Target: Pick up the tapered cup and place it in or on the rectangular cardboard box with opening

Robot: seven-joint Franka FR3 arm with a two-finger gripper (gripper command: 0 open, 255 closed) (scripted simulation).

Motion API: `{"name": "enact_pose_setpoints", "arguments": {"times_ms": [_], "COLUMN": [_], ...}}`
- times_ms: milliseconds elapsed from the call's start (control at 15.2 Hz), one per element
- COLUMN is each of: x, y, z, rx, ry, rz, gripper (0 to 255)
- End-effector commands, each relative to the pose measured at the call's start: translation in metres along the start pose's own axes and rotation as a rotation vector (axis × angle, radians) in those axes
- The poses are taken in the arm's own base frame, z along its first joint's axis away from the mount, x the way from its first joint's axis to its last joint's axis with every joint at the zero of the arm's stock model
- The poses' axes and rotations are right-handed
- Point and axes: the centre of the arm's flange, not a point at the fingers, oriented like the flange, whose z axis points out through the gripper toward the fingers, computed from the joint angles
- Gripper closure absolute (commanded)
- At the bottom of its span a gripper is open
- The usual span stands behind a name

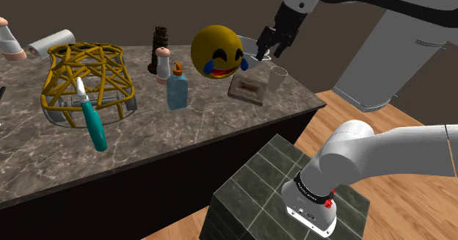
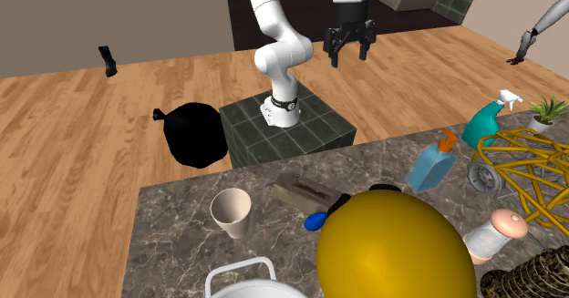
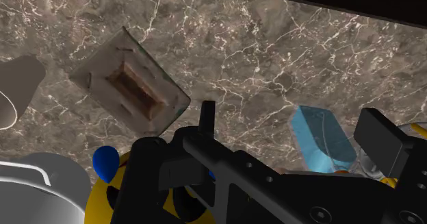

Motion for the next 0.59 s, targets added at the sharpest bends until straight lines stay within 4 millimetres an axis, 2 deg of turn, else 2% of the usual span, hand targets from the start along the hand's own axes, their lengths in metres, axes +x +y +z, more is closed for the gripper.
{"name": "enact_pose_setpoints", "arguments": {"times_ms": [0,528], "x": [0.0,0.049], "y": [0.0,0.076], "z": [0.0,0.054], "rx": [0.0,-0.038], "ry": [0.0,-0.062], "rz": [0.0,0.014], "gripper": [0,0]}}
